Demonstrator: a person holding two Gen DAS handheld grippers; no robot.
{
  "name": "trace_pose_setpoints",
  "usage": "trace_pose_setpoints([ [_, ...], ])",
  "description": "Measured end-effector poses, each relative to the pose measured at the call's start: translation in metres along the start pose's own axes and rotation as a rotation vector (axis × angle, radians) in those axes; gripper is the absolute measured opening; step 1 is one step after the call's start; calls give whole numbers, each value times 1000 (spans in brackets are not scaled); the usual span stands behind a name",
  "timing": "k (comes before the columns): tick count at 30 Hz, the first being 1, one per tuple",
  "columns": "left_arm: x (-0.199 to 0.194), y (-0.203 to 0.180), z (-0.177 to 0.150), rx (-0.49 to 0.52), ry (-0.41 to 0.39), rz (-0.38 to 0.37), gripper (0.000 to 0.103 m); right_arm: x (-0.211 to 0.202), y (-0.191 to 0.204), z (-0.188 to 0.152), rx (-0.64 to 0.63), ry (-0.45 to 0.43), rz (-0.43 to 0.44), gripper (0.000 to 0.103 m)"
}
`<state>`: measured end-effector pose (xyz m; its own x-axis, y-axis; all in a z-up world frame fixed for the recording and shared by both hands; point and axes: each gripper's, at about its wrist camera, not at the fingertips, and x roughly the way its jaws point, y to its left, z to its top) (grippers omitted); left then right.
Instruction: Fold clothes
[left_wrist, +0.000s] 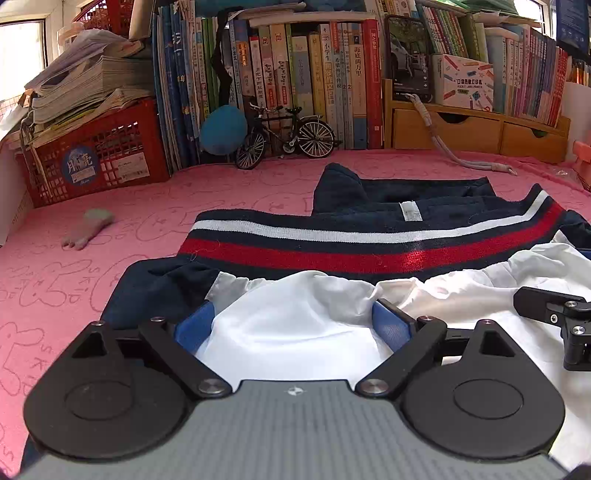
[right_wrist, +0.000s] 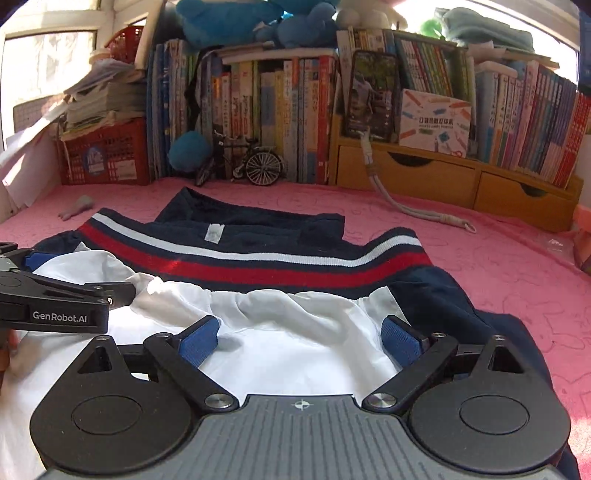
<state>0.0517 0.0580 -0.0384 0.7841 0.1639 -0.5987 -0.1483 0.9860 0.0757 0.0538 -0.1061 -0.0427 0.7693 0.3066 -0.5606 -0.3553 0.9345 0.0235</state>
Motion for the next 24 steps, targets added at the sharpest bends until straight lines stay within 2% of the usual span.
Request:
trace_pose_setpoints([
  [5,-1,0,1,-5,8,-2,97,6,8,0,-42,40,-21,101],
  [12,4,8,3,-35,23,-36,99,10,4,1,-97,50,-76,101],
  [15,4,8,3,-36,23,-36,100,9,-7,-1,-118,17,-218,101],
  [18,4,7,3,-34,24,-40,100,10,-37,-6,-58,11,-298,102],
  [21,5,7,3,-28,26,-47,101,13,-73,-12,94,37,-242,102],
  [24,5,6,3,-27,27,-49,102,6,-82,-15,170,19,-239,102],
])
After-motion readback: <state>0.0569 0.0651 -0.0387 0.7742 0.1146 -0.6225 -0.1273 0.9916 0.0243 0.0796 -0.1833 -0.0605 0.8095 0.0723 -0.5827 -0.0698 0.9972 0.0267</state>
